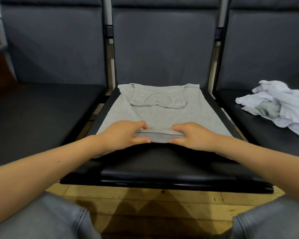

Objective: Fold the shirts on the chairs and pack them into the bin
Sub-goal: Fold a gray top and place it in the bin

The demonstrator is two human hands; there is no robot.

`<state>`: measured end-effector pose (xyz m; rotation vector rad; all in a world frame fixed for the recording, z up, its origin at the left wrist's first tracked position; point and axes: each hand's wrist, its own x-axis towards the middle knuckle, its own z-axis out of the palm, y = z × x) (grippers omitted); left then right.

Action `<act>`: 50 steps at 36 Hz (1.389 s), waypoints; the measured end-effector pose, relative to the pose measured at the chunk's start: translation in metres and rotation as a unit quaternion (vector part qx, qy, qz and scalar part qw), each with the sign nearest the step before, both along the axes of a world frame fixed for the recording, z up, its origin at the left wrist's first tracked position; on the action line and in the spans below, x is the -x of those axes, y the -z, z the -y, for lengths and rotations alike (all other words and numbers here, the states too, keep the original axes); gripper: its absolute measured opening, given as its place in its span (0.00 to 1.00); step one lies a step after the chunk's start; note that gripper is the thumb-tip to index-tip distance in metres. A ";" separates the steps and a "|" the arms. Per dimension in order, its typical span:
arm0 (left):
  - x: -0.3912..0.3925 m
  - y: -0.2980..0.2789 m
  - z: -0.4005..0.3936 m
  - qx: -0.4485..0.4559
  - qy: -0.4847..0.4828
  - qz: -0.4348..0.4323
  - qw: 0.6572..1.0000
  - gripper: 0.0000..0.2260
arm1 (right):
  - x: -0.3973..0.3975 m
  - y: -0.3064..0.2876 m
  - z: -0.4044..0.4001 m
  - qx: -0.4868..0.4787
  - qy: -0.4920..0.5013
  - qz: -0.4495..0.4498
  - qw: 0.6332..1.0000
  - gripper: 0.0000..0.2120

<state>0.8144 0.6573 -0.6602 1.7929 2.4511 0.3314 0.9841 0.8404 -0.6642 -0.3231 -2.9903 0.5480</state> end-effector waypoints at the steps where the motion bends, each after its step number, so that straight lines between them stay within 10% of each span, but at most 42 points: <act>1: 0.006 -0.001 0.000 0.003 0.002 -0.018 1.000 0.16 | 0.000 -0.002 -0.006 -0.016 0.000 -0.003 1.000 0.11; 8: 0.059 -0.002 0.012 -0.061 -0.049 -0.008 0.997 0.16 | -0.011 -0.016 -0.057 -0.074 0.120 -0.002 0.990 0.08; 14: 0.084 -0.002 0.032 -0.114 -0.153 0.169 0.967 0.20 | -0.031 -0.019 -0.088 -0.008 0.242 -0.047 0.969 0.10; 21: 0.071 -0.012 0.040 -0.279 -0.204 0.493 0.799 0.14 | -0.043 -0.029 -0.077 0.146 0.282 -0.124 0.940 0.20; 26: 0.062 -0.027 0.046 -0.336 -0.231 0.552 0.728 0.16 | -0.057 -0.038 -0.062 0.233 0.235 -0.135 0.934 0.18; 31: 0.059 -0.026 0.056 -0.324 -0.309 0.498 0.743 0.16 | -0.076 -0.039 -0.056 0.304 0.190 -0.070 0.931 0.18; 35: 0.045 -0.022 0.059 -0.257 -0.297 0.402 0.827 0.12 | -0.091 -0.039 -0.054 0.323 0.159 0.005 0.933 0.16; 50: 0.062 -0.015 0.059 -0.280 -0.344 0.226 0.867 0.15 | -0.081 -0.034 -0.074 -0.081 0.251 -0.002 0.965 0.04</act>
